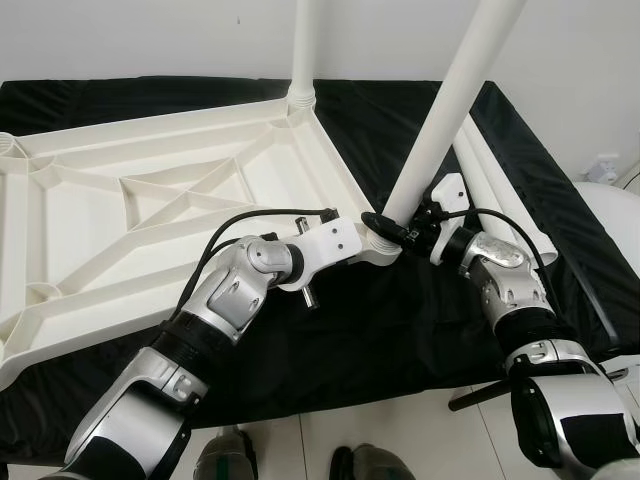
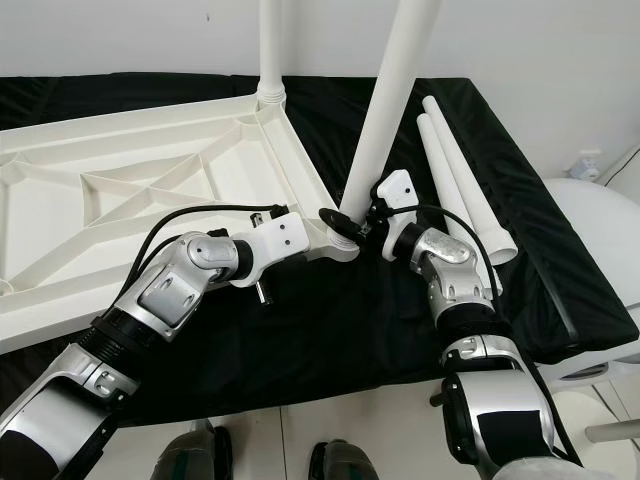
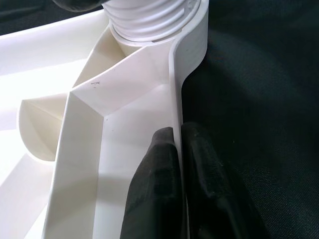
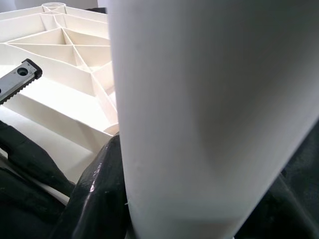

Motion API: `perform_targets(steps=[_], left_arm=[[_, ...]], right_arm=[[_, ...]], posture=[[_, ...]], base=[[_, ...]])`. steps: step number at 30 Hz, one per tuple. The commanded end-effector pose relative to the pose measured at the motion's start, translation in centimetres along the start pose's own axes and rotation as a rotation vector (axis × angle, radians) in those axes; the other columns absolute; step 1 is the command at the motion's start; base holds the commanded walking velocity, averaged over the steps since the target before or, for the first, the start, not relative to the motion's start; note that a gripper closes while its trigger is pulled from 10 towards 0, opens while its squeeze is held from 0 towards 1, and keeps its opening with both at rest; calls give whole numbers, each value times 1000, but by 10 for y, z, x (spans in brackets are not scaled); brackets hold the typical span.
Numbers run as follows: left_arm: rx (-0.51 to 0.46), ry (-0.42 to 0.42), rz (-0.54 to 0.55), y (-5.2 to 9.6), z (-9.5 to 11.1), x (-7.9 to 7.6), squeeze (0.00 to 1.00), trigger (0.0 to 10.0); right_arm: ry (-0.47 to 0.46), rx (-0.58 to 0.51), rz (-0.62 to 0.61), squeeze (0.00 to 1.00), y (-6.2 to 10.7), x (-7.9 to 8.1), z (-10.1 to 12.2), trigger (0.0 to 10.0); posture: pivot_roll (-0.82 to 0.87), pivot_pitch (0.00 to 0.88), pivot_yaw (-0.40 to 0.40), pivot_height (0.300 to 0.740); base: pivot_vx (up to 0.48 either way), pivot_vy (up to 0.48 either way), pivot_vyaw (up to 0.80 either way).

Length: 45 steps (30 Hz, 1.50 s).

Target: Building children table

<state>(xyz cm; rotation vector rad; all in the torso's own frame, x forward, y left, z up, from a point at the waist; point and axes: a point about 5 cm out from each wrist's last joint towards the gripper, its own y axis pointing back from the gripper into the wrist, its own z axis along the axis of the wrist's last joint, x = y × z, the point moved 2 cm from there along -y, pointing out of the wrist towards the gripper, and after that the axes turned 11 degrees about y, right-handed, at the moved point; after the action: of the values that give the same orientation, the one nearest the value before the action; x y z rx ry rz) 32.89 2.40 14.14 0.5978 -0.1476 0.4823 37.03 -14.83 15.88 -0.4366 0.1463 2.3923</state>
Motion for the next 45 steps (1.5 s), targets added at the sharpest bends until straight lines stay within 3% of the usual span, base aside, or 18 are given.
perform_targets(steps=[1, 10, 22, 26, 37, 45], left_arm=[[-19, -16, 11, -1, 5, -1, 0, 10000], [-22, -16, 5, -2, 5, -3, 0, 10000], [-21, -15, 2, -2, 5, -4, 0, 10000], [-21, -12, 2, -1, 5, -4, 0, 10000], [-20, -7, 1, -1, 4, -5, 0, 10000], [-21, -5, -3, -1, 4, -6, 0, 10000]], right_arm=[[-25, 8, -37, 0, 3, 0, -6, 10000], [-58, -23, -99, 0, 3, 4, -5, 10000], [-60, -38, -176, 0, -3, 19, -2, 10000], [-88, -45, -277, 0, -12, 30, 4, 10000], [-121, -61, -383, 0, -24, 46, 15, 10000], [-165, -25, -565, 0, -36, 57, 26, 10000]], posture=[[19, 52, -38, 740], [17, 52, -41, 740], [14, 59, -43, 740], [15, 66, -45, 740], [15, 76, -45, 740], [13, 79, -44, 740]], base=[[0, 0, 0], [0, 0, 0], [0, 0, 0], [0, 0, 0], [0, 0, 0], [0, 0, 0]])
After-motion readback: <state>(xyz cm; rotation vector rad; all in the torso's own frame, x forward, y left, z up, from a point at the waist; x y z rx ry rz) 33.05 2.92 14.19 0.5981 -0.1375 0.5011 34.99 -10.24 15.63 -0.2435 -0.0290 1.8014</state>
